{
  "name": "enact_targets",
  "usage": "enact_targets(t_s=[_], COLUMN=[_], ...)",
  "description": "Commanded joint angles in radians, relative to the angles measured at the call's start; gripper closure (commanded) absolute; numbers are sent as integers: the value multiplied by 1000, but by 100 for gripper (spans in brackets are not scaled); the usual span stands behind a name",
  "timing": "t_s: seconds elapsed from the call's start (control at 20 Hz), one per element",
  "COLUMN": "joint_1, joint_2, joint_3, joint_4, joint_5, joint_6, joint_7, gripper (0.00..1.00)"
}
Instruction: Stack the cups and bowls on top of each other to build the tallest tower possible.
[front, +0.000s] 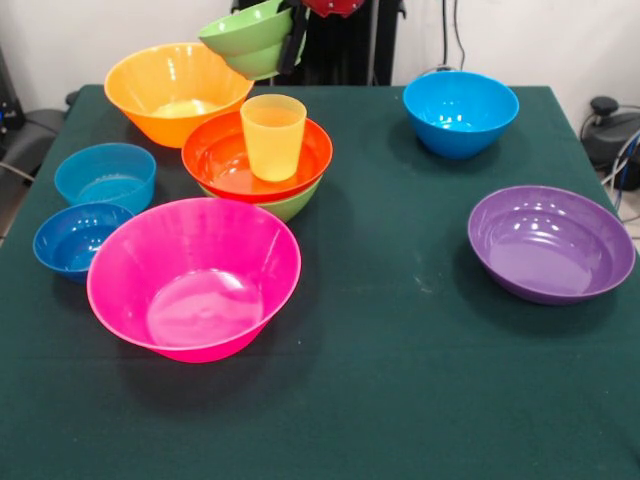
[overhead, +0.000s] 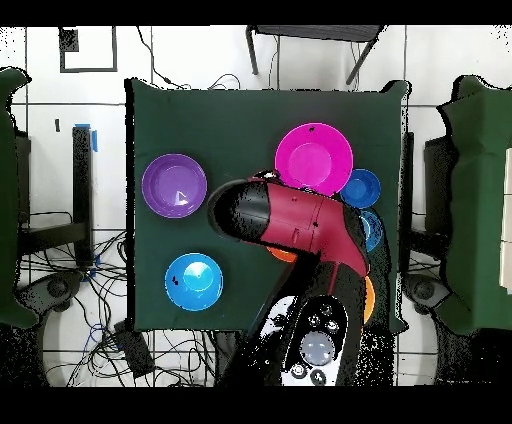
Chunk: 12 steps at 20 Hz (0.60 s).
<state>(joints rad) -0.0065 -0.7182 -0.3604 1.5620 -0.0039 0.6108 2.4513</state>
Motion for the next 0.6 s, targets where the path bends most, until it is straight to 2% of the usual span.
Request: enact_targets(t_s=[0.05,0.45,0.6], joint_1=[-126,-136,-127], joint_2=[-64,17,43], joint_3=[190,238,242], joint_4=[26,-31,-69], joint_5=[-106,-132,-145], joint_6=[190,164,190], joint_7=[-369,-277,-253], gripper=[100,100,100])
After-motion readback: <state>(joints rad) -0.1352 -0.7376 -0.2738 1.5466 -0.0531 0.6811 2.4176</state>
